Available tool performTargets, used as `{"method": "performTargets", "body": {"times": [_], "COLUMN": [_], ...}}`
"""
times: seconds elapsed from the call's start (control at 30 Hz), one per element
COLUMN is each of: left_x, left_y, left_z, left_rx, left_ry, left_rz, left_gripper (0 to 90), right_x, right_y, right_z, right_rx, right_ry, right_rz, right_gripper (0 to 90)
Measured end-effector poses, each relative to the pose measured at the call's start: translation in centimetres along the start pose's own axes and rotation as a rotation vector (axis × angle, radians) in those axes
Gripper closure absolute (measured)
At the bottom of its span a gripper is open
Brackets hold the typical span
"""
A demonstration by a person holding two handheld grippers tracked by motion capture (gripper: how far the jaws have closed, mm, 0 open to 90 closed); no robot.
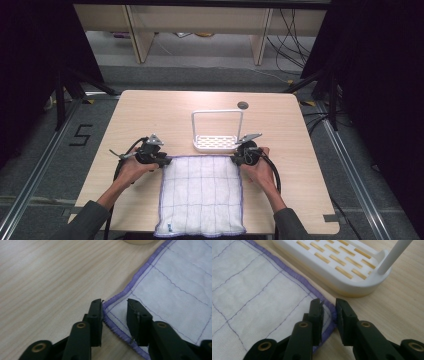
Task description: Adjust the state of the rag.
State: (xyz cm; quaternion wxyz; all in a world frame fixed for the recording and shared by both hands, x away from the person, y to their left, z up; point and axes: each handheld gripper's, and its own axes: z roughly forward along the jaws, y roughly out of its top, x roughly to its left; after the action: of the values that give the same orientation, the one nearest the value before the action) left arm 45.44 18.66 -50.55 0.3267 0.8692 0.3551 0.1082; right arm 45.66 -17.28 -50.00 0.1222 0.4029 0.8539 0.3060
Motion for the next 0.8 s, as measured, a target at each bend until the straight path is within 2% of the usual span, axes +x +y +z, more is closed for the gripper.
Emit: {"method": "performTargets", "body": {"times": [0.07, 0.17, 0.23, 0.33, 0.4, 0.43, 0.47, 0.57, 0.67, 0.73, 0.8], "left_x": [0.0, -0.3, -0.4, -0.5, -0.7, -0.7, -0.7, -0.8, -1.1, -1.2, -1.3], "left_y": [0.0, -0.1, 0.0, -0.1, 0.0, 0.0, 0.2, 0.4, 1.1, 1.4, 1.6], "left_z": [0.0, 0.1, 0.1, 0.1, 0.0, 0.0, -0.2, -0.7, -2.0, -2.6, -2.9], "left_rx": [0.0, -0.015, -0.013, -0.026, -0.031, -0.031, -0.039, -0.063, -0.103, -0.124, -0.132], "left_ry": [-0.008, -0.027, -0.022, -0.016, -0.012, -0.012, -0.007, 0.001, 0.014, 0.012, 0.017], "left_rz": [0.011, 0.019, 0.038, 0.046, 0.039, 0.039, 0.054, 0.054, 0.078, 0.081, 0.085], "left_gripper": [68.9, 82.1, 84.4, 85.7, 86.1, 86.2, 86.3, 86.5, 86.5, 86.5, 86.5], "right_x": [0.0, 0.0, -0.1, -0.1, 0.2, 0.0, 0.1, 0.2, 0.4, 0.7, 0.8], "right_y": [0.0, -0.1, -0.2, -0.2, -0.2, -0.2, -0.1, 0.1, 0.6, 0.9, 1.2], "right_z": [-0.1, -0.1, 0.0, -0.1, -0.4, -0.3, -0.7, -1.1, -2.2, -3.1, -3.9], "right_rx": [0.002, -0.005, -0.012, -0.014, -0.008, -0.04, -0.023, -0.049, -0.065, -0.083, -0.118], "right_ry": [0.012, 0.027, 0.026, 0.017, 0.025, 0.014, 0.017, 0.009, 0.009, 0.004, -0.013], "right_rz": [0.012, 0.024, 0.018, -0.002, 0.031, 0.012, 0.022, 0.003, -0.015, -0.008, -0.025], "right_gripper": [78.7, 84.3, 86.6, 88.4, 88.7, 88.8, 88.9, 89.0, 89.1, 89.1, 89.1]}}
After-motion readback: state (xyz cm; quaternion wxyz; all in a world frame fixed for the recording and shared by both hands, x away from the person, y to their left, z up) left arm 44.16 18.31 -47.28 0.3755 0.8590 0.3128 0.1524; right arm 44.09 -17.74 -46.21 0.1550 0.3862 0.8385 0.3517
